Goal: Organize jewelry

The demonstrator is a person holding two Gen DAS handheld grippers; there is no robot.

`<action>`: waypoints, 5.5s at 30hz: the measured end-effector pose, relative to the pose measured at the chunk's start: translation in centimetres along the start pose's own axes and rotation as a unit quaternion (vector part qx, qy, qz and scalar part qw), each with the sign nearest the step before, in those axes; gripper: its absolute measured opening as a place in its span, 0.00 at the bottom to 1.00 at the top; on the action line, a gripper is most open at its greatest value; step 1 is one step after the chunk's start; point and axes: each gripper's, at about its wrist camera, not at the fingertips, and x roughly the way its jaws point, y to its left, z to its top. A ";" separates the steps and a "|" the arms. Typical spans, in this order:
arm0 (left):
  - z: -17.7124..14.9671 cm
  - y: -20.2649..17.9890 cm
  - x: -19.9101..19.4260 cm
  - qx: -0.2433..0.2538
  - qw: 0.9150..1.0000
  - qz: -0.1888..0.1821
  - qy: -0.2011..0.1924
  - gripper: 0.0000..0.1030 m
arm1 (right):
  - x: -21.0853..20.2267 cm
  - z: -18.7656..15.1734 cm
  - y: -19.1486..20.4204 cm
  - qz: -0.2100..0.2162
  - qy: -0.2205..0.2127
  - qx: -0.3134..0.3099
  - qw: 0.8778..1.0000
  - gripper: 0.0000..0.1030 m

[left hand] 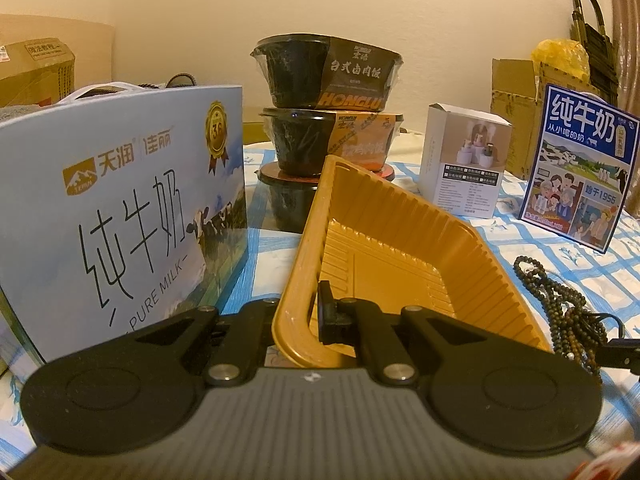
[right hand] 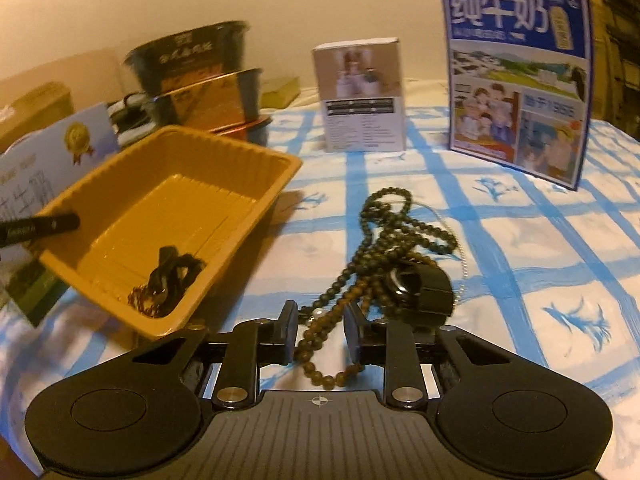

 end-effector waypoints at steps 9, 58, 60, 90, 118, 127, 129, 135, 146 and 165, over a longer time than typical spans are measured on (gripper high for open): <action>0.0 -0.1 0.0 0.001 1.000 0.000 0.000 0.06 | 2.0 0.3 1.1 -0.005 0.014 -0.067 0.998 0.25; 0.0 -0.1 0.1 0.002 1.000 -0.001 -0.001 0.06 | 1.0 4.4 3.0 0.060 -0.050 -0.049 0.996 0.07; 0.0 -0.1 0.1 0.002 1.000 -0.001 -0.001 0.06 | 1.1 5.0 4.1 0.082 -0.053 -0.046 0.994 0.07; -0.1 0.2 0.3 -0.004 1.000 -0.002 0.004 0.06 | -0.4 1.1 4.4 0.056 -0.051 -0.036 0.996 0.44; -0.2 0.0 0.2 0.005 1.000 0.000 0.003 0.06 | 0.5 0.9 -4.8 -0.087 -0.008 0.030 0.996 0.44; -0.1 -0.2 0.2 0.007 1.000 0.002 0.003 0.06 | 1.3 1.4 -5.1 -0.094 0.008 0.021 0.995 0.44; -0.1 -0.2 0.2 0.008 1.000 0.002 0.003 0.06 | 1.4 1.4 -5.2 -0.095 0.015 0.025 0.995 0.44; -0.1 -0.3 0.2 0.008 1.000 0.001 0.003 0.06 | 1.7 1.7 -5.9 -0.077 0.032 0.057 0.995 0.23; 0.2 -0.5 0.1 0.007 1.000 -0.002 0.002 0.06 | -1.6 4.0 -8.8 -0.020 -0.025 0.226 0.974 0.22; 0.1 -0.4 0.1 0.004 1.000 -0.004 0.003 0.06 | -0.7 7.9 -0.8 0.135 -0.032 0.248 0.959 0.22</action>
